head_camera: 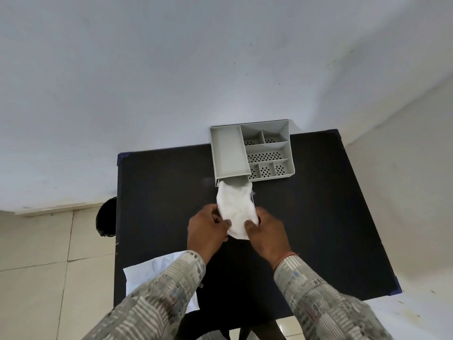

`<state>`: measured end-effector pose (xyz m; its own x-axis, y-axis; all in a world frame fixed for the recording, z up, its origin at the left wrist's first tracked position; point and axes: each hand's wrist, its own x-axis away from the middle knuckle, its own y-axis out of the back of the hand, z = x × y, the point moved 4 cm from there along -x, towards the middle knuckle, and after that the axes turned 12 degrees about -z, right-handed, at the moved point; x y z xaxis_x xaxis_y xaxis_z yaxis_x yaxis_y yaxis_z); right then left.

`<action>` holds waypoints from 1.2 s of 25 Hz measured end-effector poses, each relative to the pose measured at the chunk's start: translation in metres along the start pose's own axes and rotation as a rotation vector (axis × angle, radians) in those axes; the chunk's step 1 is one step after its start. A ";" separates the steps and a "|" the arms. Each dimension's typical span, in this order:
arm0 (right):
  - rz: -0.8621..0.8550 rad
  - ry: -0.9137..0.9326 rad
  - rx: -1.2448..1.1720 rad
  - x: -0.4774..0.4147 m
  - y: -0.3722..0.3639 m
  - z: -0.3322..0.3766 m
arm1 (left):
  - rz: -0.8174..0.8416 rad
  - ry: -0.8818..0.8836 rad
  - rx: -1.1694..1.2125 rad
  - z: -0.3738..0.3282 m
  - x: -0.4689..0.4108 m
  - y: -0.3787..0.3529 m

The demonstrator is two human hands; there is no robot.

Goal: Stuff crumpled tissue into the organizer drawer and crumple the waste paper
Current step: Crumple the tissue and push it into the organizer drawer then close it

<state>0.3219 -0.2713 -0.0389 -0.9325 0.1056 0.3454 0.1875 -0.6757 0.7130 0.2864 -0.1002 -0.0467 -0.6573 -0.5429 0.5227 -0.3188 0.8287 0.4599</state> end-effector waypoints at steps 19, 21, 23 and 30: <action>-0.180 0.241 0.500 -0.063 -0.007 0.016 | -0.150 -0.445 -0.558 -0.043 -0.039 -0.032; -0.145 0.158 0.381 -0.073 -0.008 0.017 | -0.181 -0.466 -0.561 -0.048 -0.046 -0.031; -0.140 0.164 0.343 -0.079 -0.015 0.020 | -0.222 -0.475 -0.565 -0.051 -0.053 -0.029; -0.229 0.556 0.633 -0.069 -0.030 0.021 | -0.255 -0.562 -0.743 -0.044 -0.063 -0.039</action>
<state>0.3872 -0.2435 -0.0713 -0.9528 -0.2933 -0.0784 -0.0410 -0.1317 0.9904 0.3701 -0.1039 -0.0659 -0.9205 -0.3904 0.0134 -0.1105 0.2930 0.9497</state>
